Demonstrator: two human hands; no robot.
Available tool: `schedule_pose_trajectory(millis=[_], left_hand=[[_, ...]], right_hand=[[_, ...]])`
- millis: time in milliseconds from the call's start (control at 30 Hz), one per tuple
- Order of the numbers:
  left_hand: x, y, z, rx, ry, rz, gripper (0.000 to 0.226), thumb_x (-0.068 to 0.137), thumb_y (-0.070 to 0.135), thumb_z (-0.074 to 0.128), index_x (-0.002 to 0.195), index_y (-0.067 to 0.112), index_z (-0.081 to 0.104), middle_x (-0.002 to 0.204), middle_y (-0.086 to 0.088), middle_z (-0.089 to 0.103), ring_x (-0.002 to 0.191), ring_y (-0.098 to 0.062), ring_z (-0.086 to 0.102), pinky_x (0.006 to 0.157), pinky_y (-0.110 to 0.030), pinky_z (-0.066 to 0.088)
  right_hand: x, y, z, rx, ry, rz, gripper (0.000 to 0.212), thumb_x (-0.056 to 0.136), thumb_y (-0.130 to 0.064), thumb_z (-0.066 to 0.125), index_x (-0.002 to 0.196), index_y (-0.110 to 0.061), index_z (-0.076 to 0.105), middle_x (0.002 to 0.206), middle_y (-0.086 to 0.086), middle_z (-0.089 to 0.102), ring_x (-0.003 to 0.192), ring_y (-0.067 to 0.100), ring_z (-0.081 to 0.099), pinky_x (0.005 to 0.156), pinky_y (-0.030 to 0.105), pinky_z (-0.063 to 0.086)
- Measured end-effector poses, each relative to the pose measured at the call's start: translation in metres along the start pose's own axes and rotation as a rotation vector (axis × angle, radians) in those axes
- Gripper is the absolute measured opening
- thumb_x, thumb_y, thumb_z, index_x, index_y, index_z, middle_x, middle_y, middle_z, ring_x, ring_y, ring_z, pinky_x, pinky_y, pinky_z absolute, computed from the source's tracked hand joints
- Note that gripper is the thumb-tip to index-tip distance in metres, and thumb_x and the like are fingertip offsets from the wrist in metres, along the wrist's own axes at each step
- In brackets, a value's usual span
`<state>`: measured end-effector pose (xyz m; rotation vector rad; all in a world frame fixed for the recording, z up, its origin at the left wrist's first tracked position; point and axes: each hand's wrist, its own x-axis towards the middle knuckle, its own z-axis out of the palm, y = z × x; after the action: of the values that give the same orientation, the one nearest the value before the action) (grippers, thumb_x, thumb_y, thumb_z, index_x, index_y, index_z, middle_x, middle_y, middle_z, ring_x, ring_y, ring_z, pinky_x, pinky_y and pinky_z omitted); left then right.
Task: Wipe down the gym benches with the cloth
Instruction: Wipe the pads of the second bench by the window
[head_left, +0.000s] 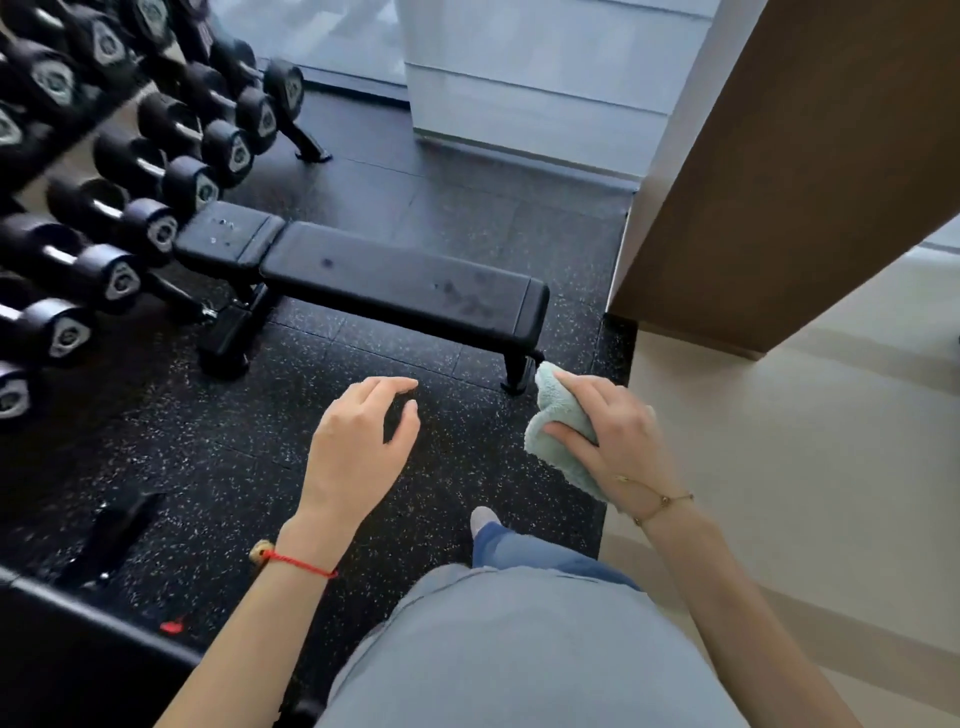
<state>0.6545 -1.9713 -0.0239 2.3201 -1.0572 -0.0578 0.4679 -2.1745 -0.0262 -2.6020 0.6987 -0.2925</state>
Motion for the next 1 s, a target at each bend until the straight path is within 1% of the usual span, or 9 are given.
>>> schedule_pose_trajectory(millis=[133,267,367,533,700,800,867,933,1000], left_hand=[[0.065,-0.022,-0.005,-0.010,0.020,-0.042,0.029,0.094,0.029,0.050,0.115,0.017,0.066,0.111,0.004,0.067,0.101,-0.015,0.060,0.089,-0.035,0.051],[0.122,-0.050,-0.007,-0.043,0.018,-0.065,0.029,0.094,0.030,0.049,0.114,0.017,0.065,0.111,0.005,0.066,0.102,-0.014,0.060,0.090,-0.037,0.051],[0.167,-0.080,-0.009,-0.046,0.001,-0.041,0.031,0.093,0.032,0.047,0.114,0.017,0.065,0.110,0.005,0.067,0.101,-0.015,0.061,0.089,-0.037,0.051],[0.246,-0.138,-0.023,-0.036,-0.036,0.019,0.033,0.093,0.031,0.048,0.116,0.016,0.065,0.113,0.003,0.067,0.104,-0.015,0.061,0.093,-0.035,0.050],[0.315,-0.182,-0.037,-0.022,-0.081,0.090,0.033,0.094,0.032,0.047,0.117,0.017,0.065,0.112,0.003,0.066,0.103,-0.014,0.061,0.091,-0.035,0.051],[0.345,-0.199,-0.035,-0.010,-0.119,0.148,0.035,0.094,0.034,0.044,0.117,0.016,0.065,0.112,0.003,0.067,0.104,-0.014,0.061,0.092,-0.035,0.051],[0.361,-0.207,-0.031,-0.005,-0.154,0.169,0.035,0.094,0.034,0.045,0.117,0.017,0.065,0.112,0.003,0.067,0.104,-0.014,0.061,0.092,-0.035,0.051],[0.376,-0.213,-0.025,-0.013,-0.165,0.173,0.029,0.094,0.029,0.050,0.116,0.017,0.065,0.112,0.004,0.067,0.103,-0.014,0.061,0.091,-0.033,0.051],[0.390,-0.217,-0.016,-0.012,-0.167,0.184,0.023,0.093,0.022,0.058,0.115,0.016,0.066,0.110,0.003,0.067,0.101,-0.014,0.061,0.090,-0.033,0.051]], right_hand=[[0.081,-0.012,-0.002,-0.007,-0.035,-0.049,0.051,0.092,-0.050,0.052,0.138,-0.028,0.044,0.124,-0.010,0.056,0.103,0.012,0.052,0.085,0.020,0.031],[0.150,-0.020,0.007,-0.009,-0.053,-0.068,0.052,0.092,-0.050,0.052,0.138,-0.028,0.044,0.124,-0.011,0.056,0.103,0.011,0.051,0.083,0.014,0.022],[0.197,-0.024,0.021,-0.031,-0.037,-0.050,0.051,0.092,-0.047,0.055,0.138,-0.028,0.044,0.124,-0.011,0.056,0.105,0.011,0.052,0.085,0.013,0.021],[0.267,-0.045,0.051,-0.016,0.020,0.026,0.052,0.092,-0.046,0.055,0.138,-0.027,0.045,0.125,-0.010,0.056,0.107,0.011,0.052,0.087,0.012,0.021],[0.318,-0.065,0.080,-0.006,0.067,0.099,0.053,0.091,-0.045,0.057,0.139,-0.025,0.045,0.125,-0.009,0.056,0.106,0.012,0.052,0.086,0.015,0.023],[0.340,-0.071,0.093,-0.006,0.085,0.131,0.054,0.090,-0.045,0.058,0.138,-0.024,0.045,0.126,-0.007,0.056,0.107,0.013,0.052,0.092,0.019,0.029],[0.352,-0.071,0.098,0.001,0.097,0.155,0.054,0.089,-0.044,0.059,0.138,-0.023,0.046,0.126,-0.006,0.056,0.108,0.013,0.052,0.094,0.020,0.030],[0.363,-0.069,0.103,-0.009,0.094,0.175,0.055,0.089,-0.044,0.060,0.138,-0.023,0.046,0.126,-0.006,0.056,0.108,0.014,0.053,0.095,0.022,0.032],[0.374,-0.062,0.108,-0.019,0.077,0.185,0.055,0.090,-0.044,0.060,0.139,-0.024,0.045,0.126,-0.006,0.055,0.109,0.014,0.052,0.097,0.028,0.038]])
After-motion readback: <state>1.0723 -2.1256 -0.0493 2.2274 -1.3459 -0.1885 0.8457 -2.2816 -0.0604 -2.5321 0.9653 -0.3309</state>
